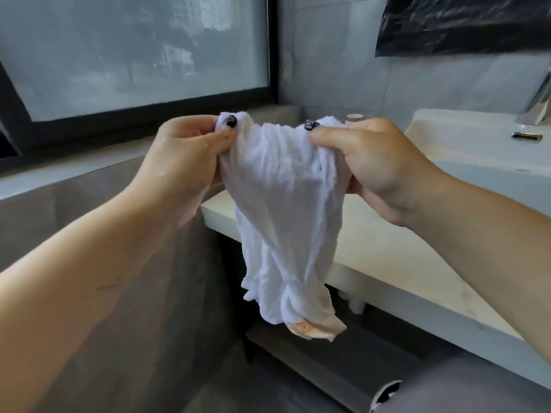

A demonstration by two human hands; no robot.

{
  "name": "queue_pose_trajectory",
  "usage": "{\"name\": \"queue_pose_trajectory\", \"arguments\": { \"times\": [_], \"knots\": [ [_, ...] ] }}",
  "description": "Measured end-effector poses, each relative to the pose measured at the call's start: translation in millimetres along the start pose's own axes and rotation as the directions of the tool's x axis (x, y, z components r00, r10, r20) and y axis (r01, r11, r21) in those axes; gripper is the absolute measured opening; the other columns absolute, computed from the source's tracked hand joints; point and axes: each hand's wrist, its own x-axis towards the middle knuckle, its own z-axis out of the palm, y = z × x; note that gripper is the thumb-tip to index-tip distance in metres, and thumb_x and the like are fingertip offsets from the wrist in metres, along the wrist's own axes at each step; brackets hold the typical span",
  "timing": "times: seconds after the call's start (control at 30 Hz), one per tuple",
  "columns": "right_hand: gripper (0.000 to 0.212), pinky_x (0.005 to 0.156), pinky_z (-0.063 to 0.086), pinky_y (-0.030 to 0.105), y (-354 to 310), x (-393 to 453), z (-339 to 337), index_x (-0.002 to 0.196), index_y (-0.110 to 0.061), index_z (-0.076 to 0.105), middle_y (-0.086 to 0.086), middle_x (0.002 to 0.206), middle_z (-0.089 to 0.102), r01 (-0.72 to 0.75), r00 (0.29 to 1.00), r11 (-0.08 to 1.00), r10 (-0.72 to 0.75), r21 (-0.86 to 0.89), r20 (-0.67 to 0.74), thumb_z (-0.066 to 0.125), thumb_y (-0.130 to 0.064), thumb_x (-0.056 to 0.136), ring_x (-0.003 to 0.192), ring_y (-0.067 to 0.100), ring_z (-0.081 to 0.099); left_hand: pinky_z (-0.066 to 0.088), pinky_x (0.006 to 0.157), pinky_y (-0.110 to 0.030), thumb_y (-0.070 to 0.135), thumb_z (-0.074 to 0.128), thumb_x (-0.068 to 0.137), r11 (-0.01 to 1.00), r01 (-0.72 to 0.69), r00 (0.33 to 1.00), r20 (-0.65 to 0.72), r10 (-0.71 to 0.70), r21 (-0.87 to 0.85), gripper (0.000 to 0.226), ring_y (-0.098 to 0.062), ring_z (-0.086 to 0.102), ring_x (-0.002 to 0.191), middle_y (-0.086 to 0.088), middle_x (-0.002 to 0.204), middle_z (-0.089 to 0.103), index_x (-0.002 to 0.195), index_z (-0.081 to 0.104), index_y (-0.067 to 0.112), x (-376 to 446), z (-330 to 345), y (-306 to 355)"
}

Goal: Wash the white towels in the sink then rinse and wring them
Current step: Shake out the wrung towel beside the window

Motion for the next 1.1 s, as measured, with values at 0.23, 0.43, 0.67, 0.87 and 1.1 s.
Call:
{"name": "queue_pose_trajectory", "arguments": {
  "times": [0.23, 0.43, 0.67, 0.87, 1.1],
  "knots": [
    [0.016, 0.065, 0.052, 0.034, 21, 10, -1, 0.086, -0.006, 0.066, 0.010, 0.077, 0.063, -0.136, 0.986, 0.991, 0.136, 0.007, -0.098, 0.076, -0.010, 0.074, 0.068, 0.021, 0.062, 0.056, 0.060, -0.022, 0.013, 0.055, 0.100, 0.995, 0.097, 0.988, -0.115, -0.101, -0.038, 0.023, -0.007, 0.067, 0.062, 0.004, 0.066, 0.072, 0.086, 0.073, 0.011, 1, -37, -22],
    [0.017, 0.065, 0.051, 0.031, 28, 9, 4, 0.090, -0.003, 0.072, 0.008, 0.079, 0.069, -0.215, 0.972, 0.971, 0.223, 0.104, -0.071, 0.075, -0.006, 0.074, 0.065, 0.019, 0.063, 0.055, 0.059, -0.021, 0.008, 0.057, 0.097, 0.992, 0.065, 0.975, -0.207, -0.086, -0.105, 0.043, -0.008, 0.068, 0.063, 0.004, 0.066, 0.072, 0.060, 0.077, 0.016, 8, -57, -23],
    [0.015, 0.070, 0.052, 0.033, 37, 4, 5, 0.096, -0.003, 0.073, 0.009, 0.083, 0.073, -0.200, 0.977, 0.966, 0.208, 0.166, -0.036, 0.068, -0.008, 0.083, 0.072, 0.020, 0.066, 0.054, 0.063, -0.027, 0.009, 0.059, 0.096, 0.986, 0.025, 0.933, -0.350, -0.082, -0.163, 0.025, -0.010, 0.061, 0.064, 0.002, 0.069, 0.061, 0.073, 0.066, 0.012, 19, -79, -22],
    [0.012, 0.071, 0.050, 0.037, 42, -3, -1, 0.100, -0.003, 0.066, 0.009, 0.088, 0.070, -0.120, 0.992, 0.970, 0.126, 0.210, -0.014, 0.061, -0.007, 0.089, 0.075, 0.022, 0.063, 0.055, 0.076, -0.035, 0.010, 0.067, 0.090, 0.980, 0.091, 0.923, -0.355, -0.150, -0.178, 0.004, -0.019, 0.066, 0.083, -0.007, 0.088, 0.064, 0.088, 0.066, 0.006, 30, -108, -23],
    [0.029, 0.073, 0.047, 0.039, 30, -6, 10, 0.113, 0.007, 0.061, 0.017, 0.092, 0.064, -0.059, 0.997, 0.936, 0.042, 0.348, 0.058, 0.042, 0.001, 0.092, 0.081, 0.028, 0.057, 0.054, 0.084, -0.041, -0.006, 0.061, 0.083, 0.997, 0.026, 0.960, -0.275, -0.045, -0.072, 0.011, -0.026, 0.068, 0.080, -0.013, 0.083, 0.069, 0.087, 0.070, 0.000, 24, -117, 2]
  ]
}}
